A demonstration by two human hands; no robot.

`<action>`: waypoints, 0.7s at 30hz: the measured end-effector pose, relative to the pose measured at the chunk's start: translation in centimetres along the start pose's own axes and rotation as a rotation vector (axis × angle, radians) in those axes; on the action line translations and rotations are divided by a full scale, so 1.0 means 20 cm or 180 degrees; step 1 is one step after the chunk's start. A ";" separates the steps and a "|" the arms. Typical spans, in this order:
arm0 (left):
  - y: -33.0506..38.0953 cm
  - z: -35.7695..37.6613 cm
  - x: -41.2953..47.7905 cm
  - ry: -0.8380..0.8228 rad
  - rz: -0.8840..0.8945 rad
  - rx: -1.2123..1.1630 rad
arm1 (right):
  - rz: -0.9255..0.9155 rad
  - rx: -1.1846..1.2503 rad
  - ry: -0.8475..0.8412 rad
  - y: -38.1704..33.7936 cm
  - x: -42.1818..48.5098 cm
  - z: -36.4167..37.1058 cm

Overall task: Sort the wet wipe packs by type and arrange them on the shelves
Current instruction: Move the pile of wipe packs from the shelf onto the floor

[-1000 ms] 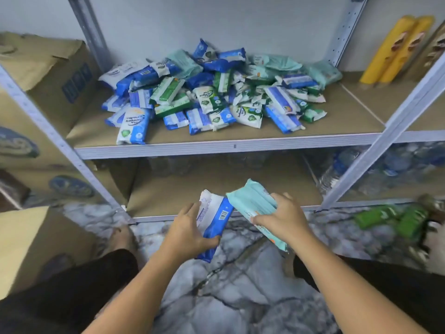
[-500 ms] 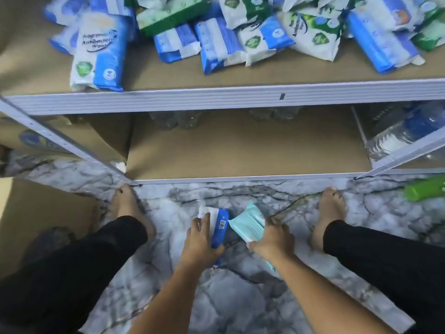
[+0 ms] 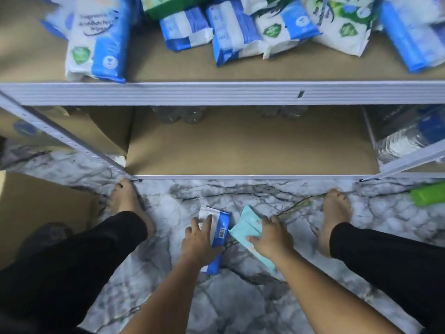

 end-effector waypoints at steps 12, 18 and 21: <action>0.28 -1.34 -0.35 0.1826 0.0919 -0.0466 | -0.1903 0.0987 0.1673 -0.62 -0.51 -1.17; 0.34 -1.87 -0.71 0.2737 0.1217 -0.0680 | -0.2530 0.0783 0.2207 -0.80 -0.82 -1.62; 0.33 -2.00 -0.75 0.3164 0.1370 -0.0945 | -0.2365 0.0673 0.2151 -0.84 -0.80 -1.71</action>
Point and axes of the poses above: each hand's wrist, its own x-axis towards the middle knuckle, its own z-axis out of the palm, y = z × x, the point moved 5 cm from there along x, towards the middle knuckle, and after that the axes turned 12 degrees about x, right-handed, at the moved point
